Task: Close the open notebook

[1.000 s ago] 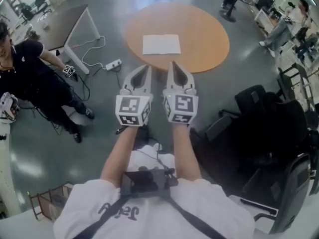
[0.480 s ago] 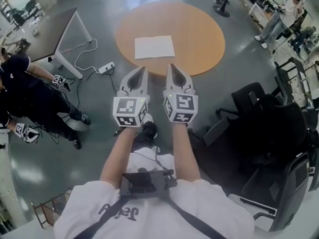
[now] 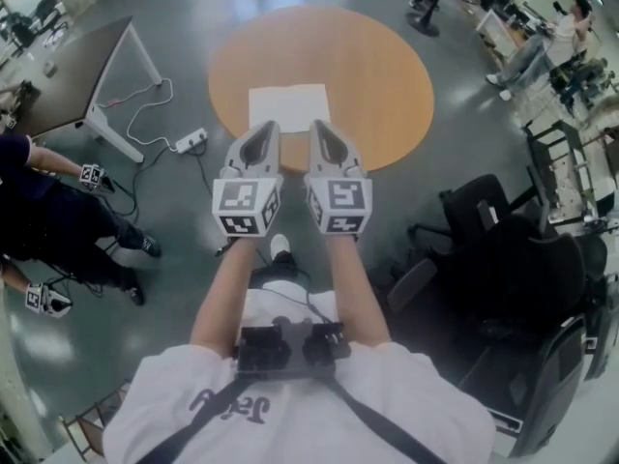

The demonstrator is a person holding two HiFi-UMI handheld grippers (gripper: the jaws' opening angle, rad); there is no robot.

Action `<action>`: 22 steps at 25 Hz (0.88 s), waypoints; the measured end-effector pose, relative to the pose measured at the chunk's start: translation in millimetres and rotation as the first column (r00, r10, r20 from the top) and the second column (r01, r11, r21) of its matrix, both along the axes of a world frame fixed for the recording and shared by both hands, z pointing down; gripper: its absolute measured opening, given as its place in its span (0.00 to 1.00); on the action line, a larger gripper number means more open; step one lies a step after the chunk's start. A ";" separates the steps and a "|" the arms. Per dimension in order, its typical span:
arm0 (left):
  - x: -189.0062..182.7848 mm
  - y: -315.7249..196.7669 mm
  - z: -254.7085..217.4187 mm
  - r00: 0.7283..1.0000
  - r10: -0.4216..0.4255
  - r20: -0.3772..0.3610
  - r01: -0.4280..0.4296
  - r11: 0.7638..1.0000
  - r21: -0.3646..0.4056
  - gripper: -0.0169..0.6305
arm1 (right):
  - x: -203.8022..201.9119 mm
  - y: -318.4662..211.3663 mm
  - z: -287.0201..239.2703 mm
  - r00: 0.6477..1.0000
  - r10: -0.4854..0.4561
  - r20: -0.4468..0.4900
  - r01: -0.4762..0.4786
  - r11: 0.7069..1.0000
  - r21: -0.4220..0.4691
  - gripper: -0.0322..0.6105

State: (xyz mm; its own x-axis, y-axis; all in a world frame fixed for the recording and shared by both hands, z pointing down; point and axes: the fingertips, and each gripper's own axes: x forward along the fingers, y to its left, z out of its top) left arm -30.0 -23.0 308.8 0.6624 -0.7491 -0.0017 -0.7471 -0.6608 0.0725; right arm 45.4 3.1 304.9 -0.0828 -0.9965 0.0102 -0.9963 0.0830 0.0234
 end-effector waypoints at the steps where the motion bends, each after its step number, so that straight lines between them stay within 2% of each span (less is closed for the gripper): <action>1: 2.7 -13.3 -1.0 1.000 -0.002 -0.005 0.002 1.000 -0.003 0.05 | 2.0 -12.5 -2.1 1.000 -0.004 -0.010 0.004 1.000 -0.003 0.07; 9: 11.9 -104.4 10.1 1.000 -0.009 -0.011 0.009 0.999 -0.042 0.05 | 15.0 -105.0 -4.5 0.998 -0.028 -0.058 0.028 1.000 -0.007 0.07; 13: 7.2 -129.5 31.5 1.000 -0.016 -0.013 0.015 0.995 -0.101 0.05 | 15.8 -124.5 6.7 0.998 -0.035 -0.049 0.033 0.999 -0.033 0.07; 22: -0.6 -154.7 86.9 0.996 -0.060 0.069 0.073 0.976 -0.203 0.05 | 28.2 -153.1 44.9 0.999 -0.045 -0.028 0.041 0.994 -0.106 0.07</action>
